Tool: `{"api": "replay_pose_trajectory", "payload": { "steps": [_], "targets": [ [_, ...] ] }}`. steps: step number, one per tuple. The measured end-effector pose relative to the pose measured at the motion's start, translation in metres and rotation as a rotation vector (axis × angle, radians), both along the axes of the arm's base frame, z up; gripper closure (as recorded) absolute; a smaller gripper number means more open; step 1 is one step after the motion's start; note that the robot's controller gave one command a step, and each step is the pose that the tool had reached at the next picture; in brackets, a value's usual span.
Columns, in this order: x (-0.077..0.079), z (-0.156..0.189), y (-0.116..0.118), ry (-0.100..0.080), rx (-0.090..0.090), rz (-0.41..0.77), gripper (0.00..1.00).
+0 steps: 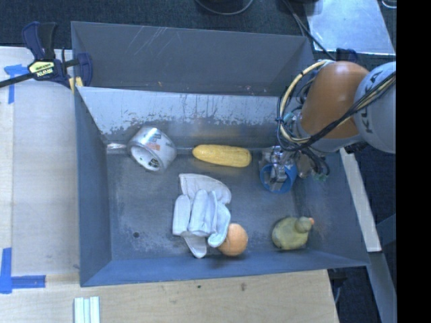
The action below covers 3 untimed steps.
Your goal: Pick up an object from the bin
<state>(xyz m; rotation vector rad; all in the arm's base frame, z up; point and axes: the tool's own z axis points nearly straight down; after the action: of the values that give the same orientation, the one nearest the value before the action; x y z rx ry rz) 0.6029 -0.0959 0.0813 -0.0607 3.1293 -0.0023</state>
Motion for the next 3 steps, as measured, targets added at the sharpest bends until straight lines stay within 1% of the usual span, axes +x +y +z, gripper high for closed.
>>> {"api": "replay_pose_trajectory", "payload": {
  "steps": [1,2,3],
  "targets": [
    [0.0,0.0,0.0,0.0,0.0,0.0,1.0],
    [-0.023,-0.003,-0.037,-0.001,0.0,0.099,0.0],
    [-0.026,-0.003,-0.043,-0.002,-0.002,0.111,1.0]
  ]
}}
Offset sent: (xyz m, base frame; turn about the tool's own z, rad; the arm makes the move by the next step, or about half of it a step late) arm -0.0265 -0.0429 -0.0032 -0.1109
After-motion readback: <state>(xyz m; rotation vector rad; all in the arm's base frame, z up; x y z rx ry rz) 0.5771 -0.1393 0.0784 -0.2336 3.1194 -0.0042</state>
